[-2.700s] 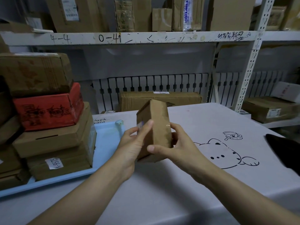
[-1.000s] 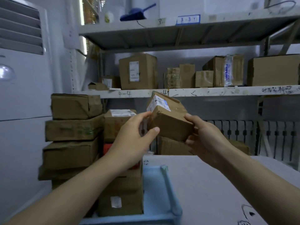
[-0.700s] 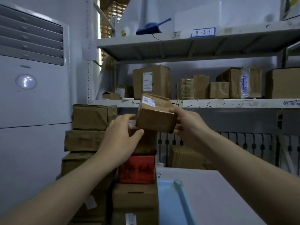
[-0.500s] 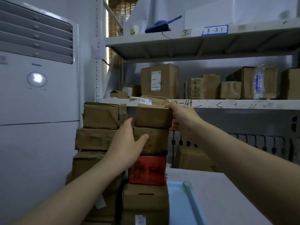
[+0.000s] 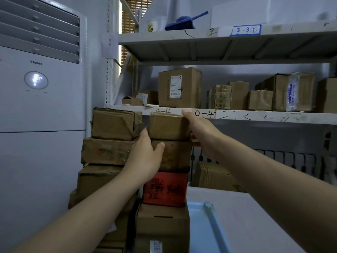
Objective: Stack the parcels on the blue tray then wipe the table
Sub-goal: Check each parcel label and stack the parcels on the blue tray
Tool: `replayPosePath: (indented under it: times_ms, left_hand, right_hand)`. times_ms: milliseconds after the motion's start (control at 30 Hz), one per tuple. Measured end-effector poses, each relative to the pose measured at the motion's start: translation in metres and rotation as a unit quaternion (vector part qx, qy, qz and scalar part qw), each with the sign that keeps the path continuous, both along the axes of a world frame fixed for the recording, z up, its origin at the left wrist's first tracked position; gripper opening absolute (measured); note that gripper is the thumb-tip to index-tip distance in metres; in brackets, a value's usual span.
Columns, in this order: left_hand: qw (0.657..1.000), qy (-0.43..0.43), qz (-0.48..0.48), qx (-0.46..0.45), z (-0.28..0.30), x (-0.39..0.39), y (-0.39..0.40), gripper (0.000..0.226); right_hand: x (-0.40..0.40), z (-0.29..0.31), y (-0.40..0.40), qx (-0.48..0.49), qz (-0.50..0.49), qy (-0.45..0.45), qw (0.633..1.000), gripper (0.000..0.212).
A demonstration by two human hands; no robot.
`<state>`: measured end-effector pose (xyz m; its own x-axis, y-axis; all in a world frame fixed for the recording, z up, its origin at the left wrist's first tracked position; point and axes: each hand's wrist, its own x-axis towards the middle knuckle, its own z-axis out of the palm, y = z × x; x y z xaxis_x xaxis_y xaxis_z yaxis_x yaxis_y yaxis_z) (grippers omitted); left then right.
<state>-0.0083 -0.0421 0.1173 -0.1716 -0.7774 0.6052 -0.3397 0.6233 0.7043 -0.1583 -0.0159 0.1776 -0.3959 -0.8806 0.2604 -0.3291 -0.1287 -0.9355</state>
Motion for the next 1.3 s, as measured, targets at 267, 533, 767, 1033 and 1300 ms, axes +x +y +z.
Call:
replayPosePath:
  times_ms: [267,533,767,1033,1300]
  left_hand:
    - [0.999,0.031,0.015,0.027,0.004,-0.007,-0.005,0.043]
    - [0.997,0.057,0.011,0.051,-0.001,-0.01,0.0,0.048]
    - [0.995,0.085,-0.008,0.055,0.0,-0.01,0.01,0.062]
    - [0.997,0.077,-0.004,0.009,-0.007,-0.011,0.023,0.082]
    - [0.98,0.027,0.051,-0.189,-0.035,-0.034,0.057,0.08]
  right_hand:
    - [-0.003,-0.006,0.001,-0.032,0.012,-0.01,0.999,0.055]
    - [-0.003,-0.015,0.008,-0.033,0.035,0.007,0.999,0.054]
    - [-0.002,-0.015,0.019,-0.029,0.031,0.014,0.999,0.053]
    - [-0.004,-0.018,0.035,-0.034,0.01,0.007,0.999,0.057]
    - [-0.026,-0.037,0.059,-0.033,-0.01,0.002,0.999,0.06]
